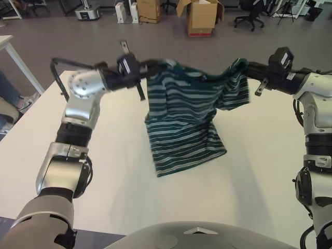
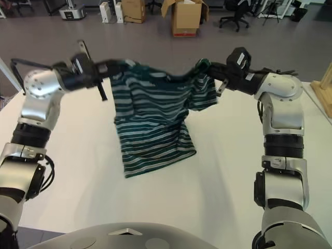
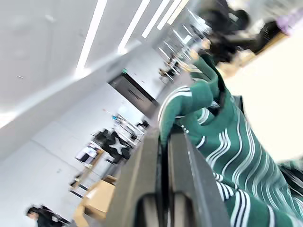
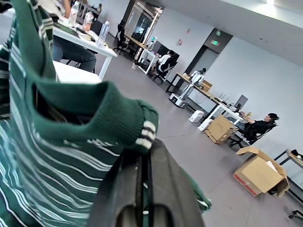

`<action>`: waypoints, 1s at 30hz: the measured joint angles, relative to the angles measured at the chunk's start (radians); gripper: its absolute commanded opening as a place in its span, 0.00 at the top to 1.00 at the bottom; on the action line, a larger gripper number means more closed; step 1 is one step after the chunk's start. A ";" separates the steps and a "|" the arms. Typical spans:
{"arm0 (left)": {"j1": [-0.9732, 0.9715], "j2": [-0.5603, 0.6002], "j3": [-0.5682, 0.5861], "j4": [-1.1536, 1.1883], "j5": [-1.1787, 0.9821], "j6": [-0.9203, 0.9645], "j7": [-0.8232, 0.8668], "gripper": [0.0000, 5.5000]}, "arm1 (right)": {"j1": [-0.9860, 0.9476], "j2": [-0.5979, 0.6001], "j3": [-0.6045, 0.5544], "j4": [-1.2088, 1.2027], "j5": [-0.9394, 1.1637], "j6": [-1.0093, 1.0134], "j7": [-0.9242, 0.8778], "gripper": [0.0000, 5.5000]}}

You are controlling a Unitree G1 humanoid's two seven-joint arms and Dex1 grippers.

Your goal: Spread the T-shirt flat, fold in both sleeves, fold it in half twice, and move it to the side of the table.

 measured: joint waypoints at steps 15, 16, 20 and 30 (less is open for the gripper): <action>-0.356 0.143 0.238 -0.119 -0.235 0.393 -0.204 1.00 | -0.435 -0.288 -0.149 -0.319 0.432 0.521 -0.022 1.00; -0.369 0.153 0.251 -0.128 -0.256 0.417 -0.210 1.00 | -0.461 -0.306 -0.153 -0.321 0.460 0.540 -0.020 1.00; -0.391 0.195 0.290 -0.234 -0.383 0.595 -0.242 1.00 | -0.480 -0.359 -0.209 -0.367 0.591 0.649 -0.019 1.00; -0.194 0.324 0.349 -0.629 -0.680 1.029 -0.162 1.00 | -0.304 -0.503 -0.286 -0.634 0.880 0.850 -0.075 1.00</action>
